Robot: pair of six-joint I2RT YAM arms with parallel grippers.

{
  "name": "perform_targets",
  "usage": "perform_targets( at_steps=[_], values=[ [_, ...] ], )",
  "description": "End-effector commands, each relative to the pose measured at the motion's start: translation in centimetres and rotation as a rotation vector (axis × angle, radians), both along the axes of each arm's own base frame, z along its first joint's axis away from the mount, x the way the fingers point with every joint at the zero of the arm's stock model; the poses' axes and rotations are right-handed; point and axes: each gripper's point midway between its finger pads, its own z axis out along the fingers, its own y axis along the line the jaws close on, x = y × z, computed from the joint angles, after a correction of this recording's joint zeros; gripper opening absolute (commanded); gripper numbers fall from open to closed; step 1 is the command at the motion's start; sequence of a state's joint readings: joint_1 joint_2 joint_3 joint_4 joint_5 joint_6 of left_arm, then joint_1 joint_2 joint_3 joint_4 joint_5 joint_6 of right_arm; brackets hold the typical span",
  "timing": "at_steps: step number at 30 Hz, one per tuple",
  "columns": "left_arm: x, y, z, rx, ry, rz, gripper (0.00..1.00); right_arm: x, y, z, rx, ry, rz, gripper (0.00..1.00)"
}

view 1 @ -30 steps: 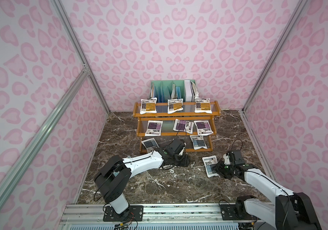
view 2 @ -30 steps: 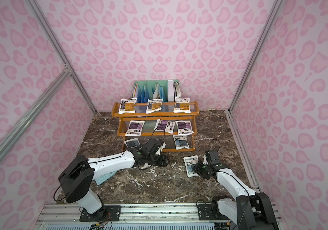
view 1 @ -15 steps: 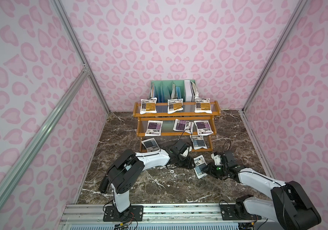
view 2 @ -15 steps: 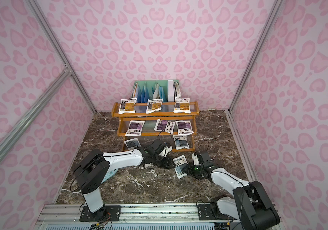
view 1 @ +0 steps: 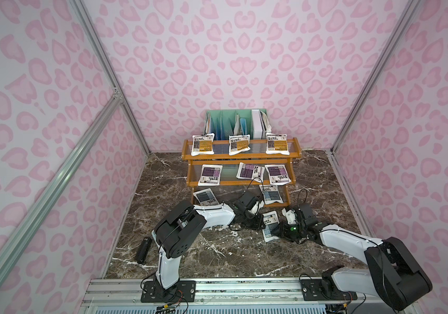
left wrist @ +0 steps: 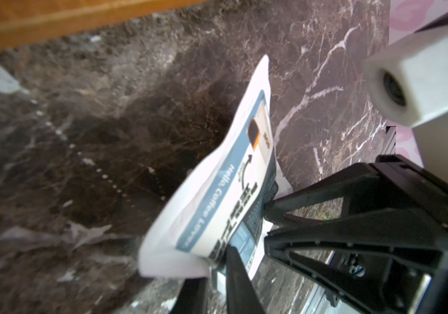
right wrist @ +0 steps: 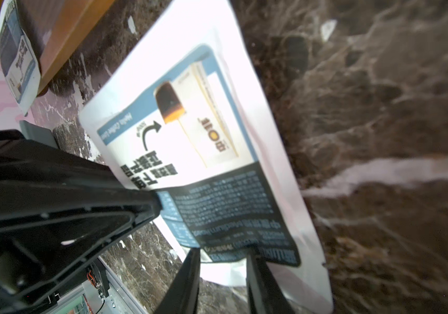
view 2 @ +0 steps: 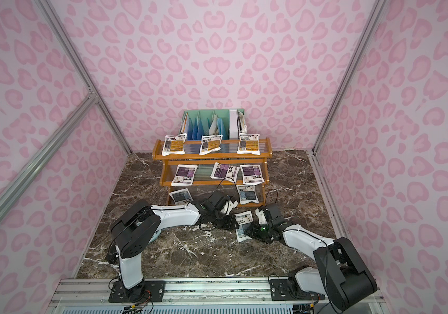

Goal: Place the bagged coffee beans on the shelf by color
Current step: Move the bagged coffee beans to the center of the board, then pick up the bagged coffee beans at the center of the board.

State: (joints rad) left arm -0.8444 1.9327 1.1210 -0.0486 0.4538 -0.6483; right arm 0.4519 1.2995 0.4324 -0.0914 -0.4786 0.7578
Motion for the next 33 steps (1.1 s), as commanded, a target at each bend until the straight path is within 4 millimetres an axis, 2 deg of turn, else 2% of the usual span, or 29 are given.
perform_targets(
  at_steps=[1, 2, 7, 9, 16, 19, 25, 29, 33],
  values=[
    [0.1, -0.7, 0.5, -0.044, -0.011, -0.014, 0.03, -0.2, -0.2, -0.2, -0.022, 0.005, 0.006, 0.33],
    [0.1, -0.7, 0.6, -0.043, -0.014, -0.013, 0.00, -0.1, -0.2, -0.1, -0.023, 0.003, 0.005, 0.33],
    [-0.1, 0.0, 0.9, -0.036, -0.028, -0.001, 0.00, 0.1, -0.2, 0.5, -0.023, -0.023, 0.008, 0.33],
    [0.0, 0.2, 1.9, -0.058, -0.068, 0.001, 0.00, 0.2, -0.1, 1.2, -0.014, -0.050, 0.015, 0.35],
    [-1.2, 3.4, 4.6, -0.052, -0.113, 0.004, 0.00, 0.6, 0.8, 5.2, 0.085, -0.190, 0.070, 0.55],
    [-1.3, 5.0, 6.1, -0.082, -0.134, 0.046, 0.00, 1.1, 1.0, 7.2, 0.139, -0.263, 0.075, 0.59],
    [0.5, 7.7, 9.0, -0.230, -0.142, 0.196, 0.00, 2.2, 1.9, 11.4, 0.264, -0.427, 0.090, 0.59],
    [2.0, 8.5, 11.4, -0.344, -0.151, 0.276, 0.00, 2.4, 2.7, 12.8, 0.333, -0.463, 0.105, 0.58],
    [2.9, 8.8, 13.7, -0.428, -0.159, 0.316, 0.00, 2.8, 3.5, 13.3, 0.368, -0.477, 0.115, 0.58]
  ],
)
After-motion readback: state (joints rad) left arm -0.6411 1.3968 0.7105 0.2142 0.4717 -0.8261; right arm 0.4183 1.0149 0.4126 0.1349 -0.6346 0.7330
